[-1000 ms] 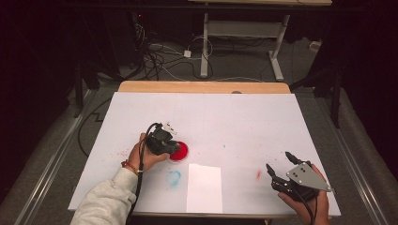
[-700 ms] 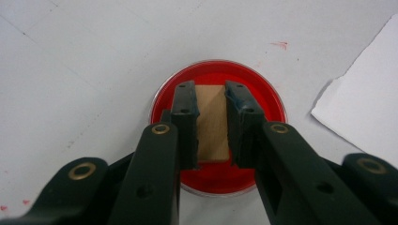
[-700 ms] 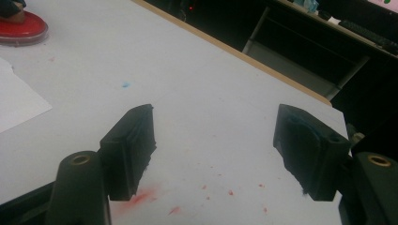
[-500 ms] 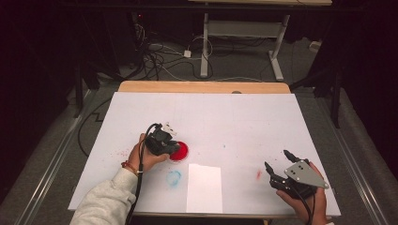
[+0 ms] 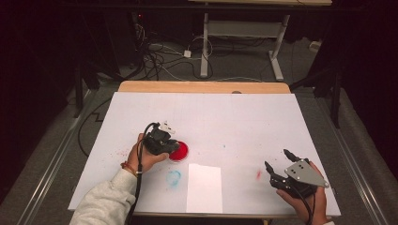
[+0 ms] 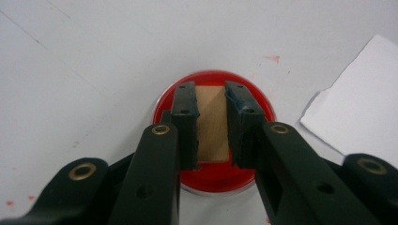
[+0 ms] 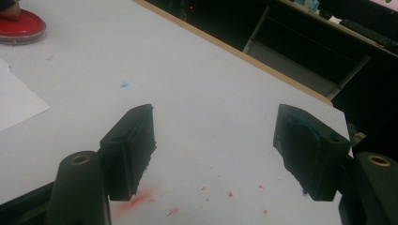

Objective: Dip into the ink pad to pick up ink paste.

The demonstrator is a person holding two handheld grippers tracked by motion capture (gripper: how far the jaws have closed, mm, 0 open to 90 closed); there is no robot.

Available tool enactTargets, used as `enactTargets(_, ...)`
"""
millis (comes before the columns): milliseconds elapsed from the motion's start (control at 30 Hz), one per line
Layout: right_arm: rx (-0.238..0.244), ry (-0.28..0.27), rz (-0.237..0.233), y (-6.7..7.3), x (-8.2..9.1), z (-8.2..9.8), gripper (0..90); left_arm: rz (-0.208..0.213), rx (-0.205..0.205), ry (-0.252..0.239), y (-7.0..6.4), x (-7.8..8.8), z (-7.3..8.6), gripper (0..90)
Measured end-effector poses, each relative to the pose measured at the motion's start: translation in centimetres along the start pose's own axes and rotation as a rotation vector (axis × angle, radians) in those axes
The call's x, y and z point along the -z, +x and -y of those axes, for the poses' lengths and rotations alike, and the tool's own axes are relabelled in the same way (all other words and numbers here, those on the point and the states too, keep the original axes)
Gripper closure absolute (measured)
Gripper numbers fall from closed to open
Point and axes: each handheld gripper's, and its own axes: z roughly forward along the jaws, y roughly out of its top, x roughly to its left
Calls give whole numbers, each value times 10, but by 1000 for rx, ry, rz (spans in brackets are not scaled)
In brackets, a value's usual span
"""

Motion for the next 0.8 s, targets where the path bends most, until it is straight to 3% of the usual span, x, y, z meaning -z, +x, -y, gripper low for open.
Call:
enactTargets(200, 18, -5, -11, 1, 0, 0, 300, -16, -19, -53, -6, 26, -5, 735)
enactTargets(400, 4, 1, -12, 2, 1, 1, 300, -29, -24, -90, -8, 45, -5, 735)
enactTargets(633, 18, 14, -15, 4, -1, 2, 302, -20, -34, -73, -12, 40, -6, 735)
enactTargets(800, 18, 21, -16, 4, -1, 3, 302, -4, -53, -31, -17, 23, -7, 735)
